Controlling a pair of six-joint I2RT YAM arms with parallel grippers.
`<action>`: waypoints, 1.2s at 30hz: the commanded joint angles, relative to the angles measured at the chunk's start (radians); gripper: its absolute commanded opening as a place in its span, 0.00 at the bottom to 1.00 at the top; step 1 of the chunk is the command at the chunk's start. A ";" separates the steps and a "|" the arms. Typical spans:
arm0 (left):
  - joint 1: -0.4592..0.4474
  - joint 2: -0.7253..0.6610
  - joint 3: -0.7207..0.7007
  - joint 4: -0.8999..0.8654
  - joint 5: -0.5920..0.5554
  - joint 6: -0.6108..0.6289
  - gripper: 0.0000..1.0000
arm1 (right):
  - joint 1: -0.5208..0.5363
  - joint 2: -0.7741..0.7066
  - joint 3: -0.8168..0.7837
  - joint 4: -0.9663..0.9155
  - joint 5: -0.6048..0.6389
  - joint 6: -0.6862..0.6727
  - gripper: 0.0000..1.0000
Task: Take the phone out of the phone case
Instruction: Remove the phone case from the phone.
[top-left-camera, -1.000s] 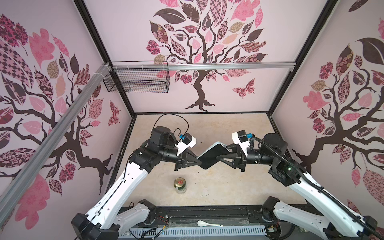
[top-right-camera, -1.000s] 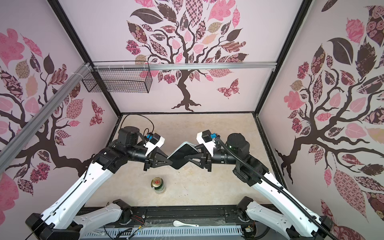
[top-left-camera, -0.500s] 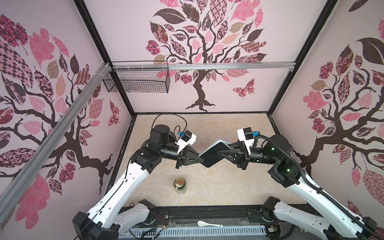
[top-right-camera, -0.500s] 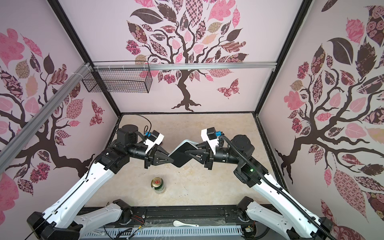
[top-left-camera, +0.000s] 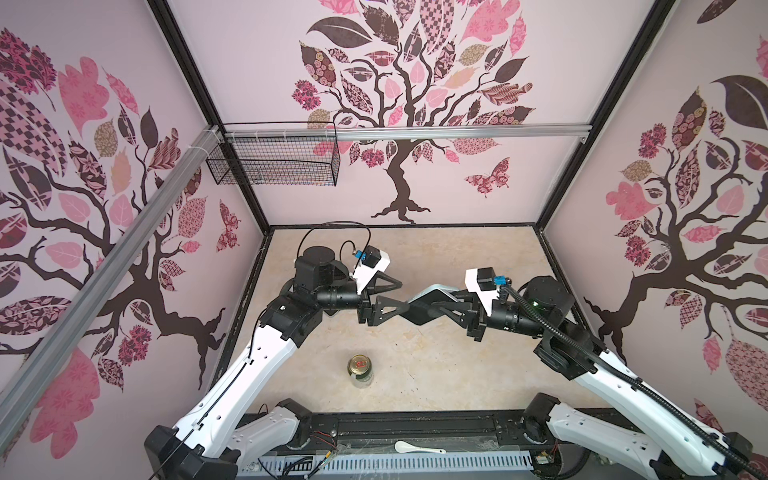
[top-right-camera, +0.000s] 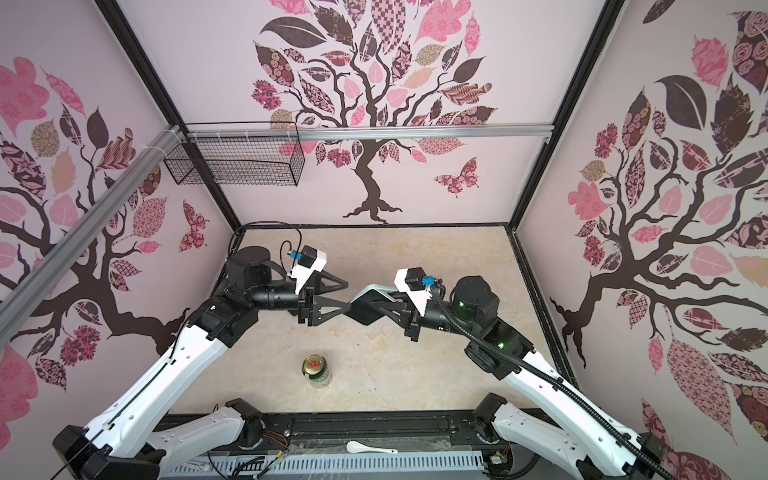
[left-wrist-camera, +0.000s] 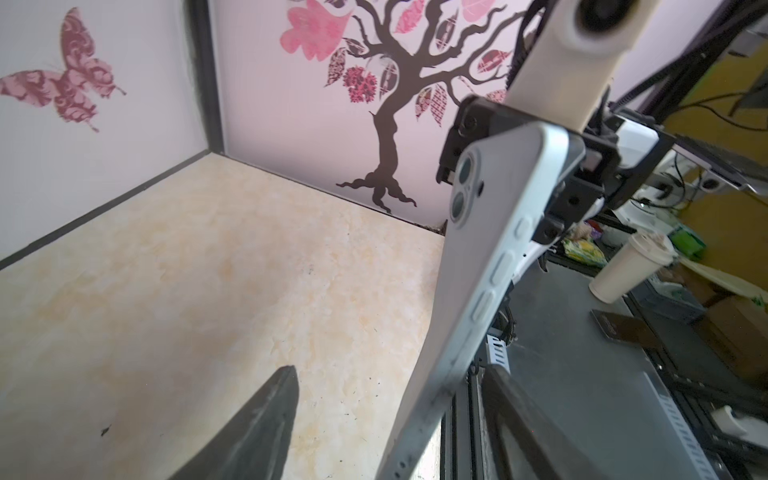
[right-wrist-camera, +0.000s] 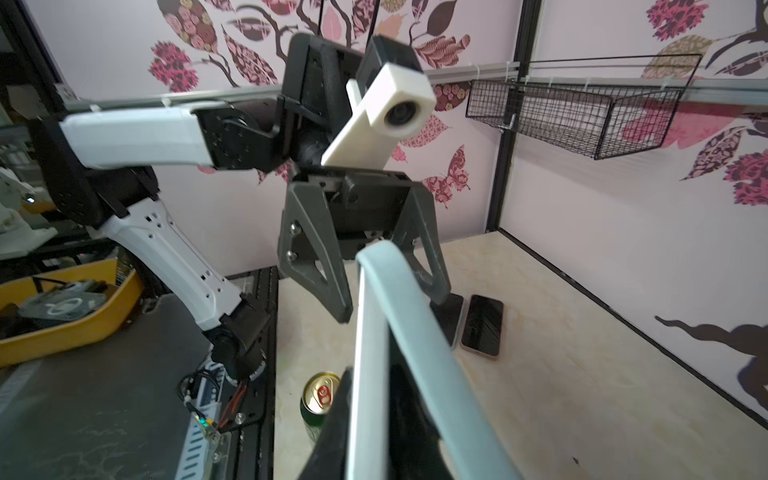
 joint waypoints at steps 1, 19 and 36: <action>0.002 0.013 0.072 -0.038 -0.078 0.004 0.75 | 0.004 -0.026 -0.006 -0.028 0.101 -0.233 0.00; -0.141 0.190 0.249 -0.241 -0.212 0.117 0.73 | 0.003 0.095 -0.066 -0.025 0.134 -0.743 0.00; -0.240 0.303 0.303 -0.283 -0.312 0.147 0.61 | 0.003 0.108 -0.050 -0.077 0.100 -0.744 0.00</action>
